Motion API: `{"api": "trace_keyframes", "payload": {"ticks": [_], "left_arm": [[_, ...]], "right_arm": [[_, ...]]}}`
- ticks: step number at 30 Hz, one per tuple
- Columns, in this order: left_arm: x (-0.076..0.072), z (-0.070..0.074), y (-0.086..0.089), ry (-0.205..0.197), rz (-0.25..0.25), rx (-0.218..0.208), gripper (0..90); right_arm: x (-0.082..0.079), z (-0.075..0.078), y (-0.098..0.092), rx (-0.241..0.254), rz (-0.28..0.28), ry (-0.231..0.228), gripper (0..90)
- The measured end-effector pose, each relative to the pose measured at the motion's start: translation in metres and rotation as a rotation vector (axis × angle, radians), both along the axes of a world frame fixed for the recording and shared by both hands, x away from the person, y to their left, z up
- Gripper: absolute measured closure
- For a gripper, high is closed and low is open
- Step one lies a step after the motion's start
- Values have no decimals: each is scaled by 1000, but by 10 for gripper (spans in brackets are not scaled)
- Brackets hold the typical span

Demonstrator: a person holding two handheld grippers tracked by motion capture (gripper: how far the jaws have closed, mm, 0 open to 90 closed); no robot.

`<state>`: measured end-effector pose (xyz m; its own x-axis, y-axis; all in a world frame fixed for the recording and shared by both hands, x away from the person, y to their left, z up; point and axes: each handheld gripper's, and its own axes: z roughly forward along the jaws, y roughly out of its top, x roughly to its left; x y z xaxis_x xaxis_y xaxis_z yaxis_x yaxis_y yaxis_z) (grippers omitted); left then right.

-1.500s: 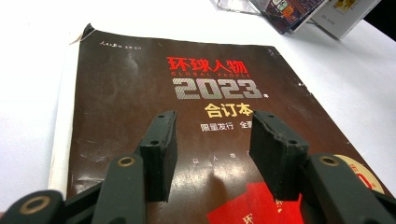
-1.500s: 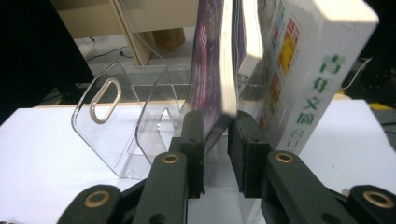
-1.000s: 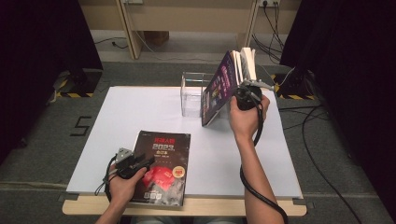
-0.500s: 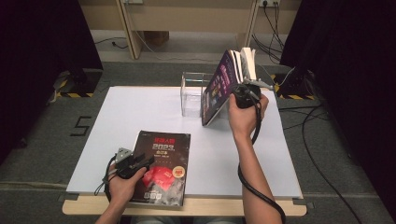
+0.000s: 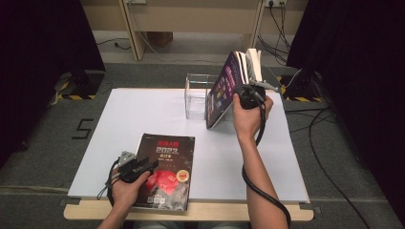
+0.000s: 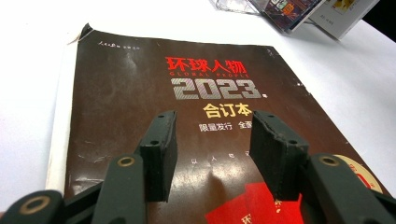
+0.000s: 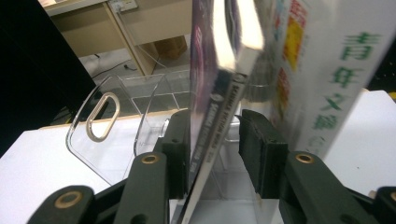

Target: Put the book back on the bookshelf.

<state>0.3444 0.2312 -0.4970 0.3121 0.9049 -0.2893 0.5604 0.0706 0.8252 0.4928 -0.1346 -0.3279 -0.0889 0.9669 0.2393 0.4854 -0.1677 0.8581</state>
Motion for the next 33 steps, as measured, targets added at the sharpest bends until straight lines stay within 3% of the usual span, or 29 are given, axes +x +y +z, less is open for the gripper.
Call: {"api": "trace_keyframes", "payload": {"ticks": [7, 15, 24, 30, 33], "left_arm": [[0, 1, 2, -2, 3, 4, 503], [1, 1, 1, -6, 4, 1, 504], [1, 1, 1, -8, 4, -1, 504], [0, 1, 1, -7, 2, -1, 504], [0, 1, 1, -6, 0, -2, 504]], "right_arm": [[8, -1, 6, -20, -16, 8, 668], [13, 4, 15, -82, -30, 5, 708], [13, 9, 37, -153, 12, -37, 713], [18, 11, 48, -149, 45, -60, 686], [24, 11, 51, -113, 45, -63, 655]]}}
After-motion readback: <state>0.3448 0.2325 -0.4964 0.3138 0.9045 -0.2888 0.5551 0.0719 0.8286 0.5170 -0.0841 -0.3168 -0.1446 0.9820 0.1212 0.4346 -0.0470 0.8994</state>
